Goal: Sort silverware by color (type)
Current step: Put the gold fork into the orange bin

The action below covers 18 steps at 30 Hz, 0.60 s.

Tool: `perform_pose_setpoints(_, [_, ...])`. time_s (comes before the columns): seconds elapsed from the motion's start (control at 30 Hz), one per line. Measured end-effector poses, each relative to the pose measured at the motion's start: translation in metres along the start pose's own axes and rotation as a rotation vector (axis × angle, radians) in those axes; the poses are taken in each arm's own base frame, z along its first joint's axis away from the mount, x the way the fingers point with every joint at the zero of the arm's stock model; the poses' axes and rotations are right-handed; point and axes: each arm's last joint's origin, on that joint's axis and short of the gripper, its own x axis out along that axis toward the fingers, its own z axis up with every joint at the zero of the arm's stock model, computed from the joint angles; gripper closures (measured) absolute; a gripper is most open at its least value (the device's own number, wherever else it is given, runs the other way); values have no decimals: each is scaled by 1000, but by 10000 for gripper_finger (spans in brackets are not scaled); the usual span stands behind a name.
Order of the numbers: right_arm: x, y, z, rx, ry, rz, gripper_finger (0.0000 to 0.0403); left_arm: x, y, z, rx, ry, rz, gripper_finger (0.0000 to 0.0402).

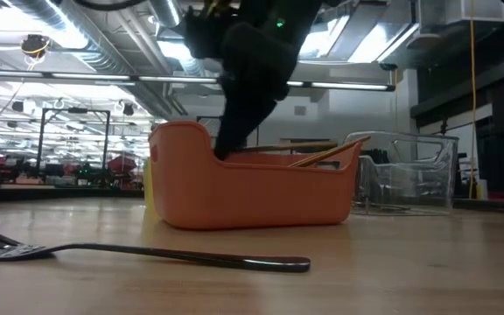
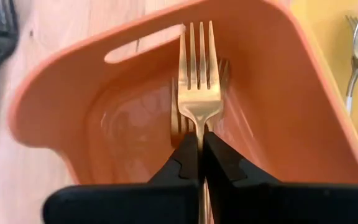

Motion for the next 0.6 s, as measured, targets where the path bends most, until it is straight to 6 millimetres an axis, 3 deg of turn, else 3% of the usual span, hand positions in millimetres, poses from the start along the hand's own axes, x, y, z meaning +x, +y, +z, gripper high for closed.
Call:
perform_pose_setpoints(0.33, [12,1,0,-1,2,-1,402,17,3,-66,-71,-86,-30,338])
perform_pose_setpoints(0.6, [22,2,-4,-5,34,-3,402,28,4,-106,-106,-169,-68,338])
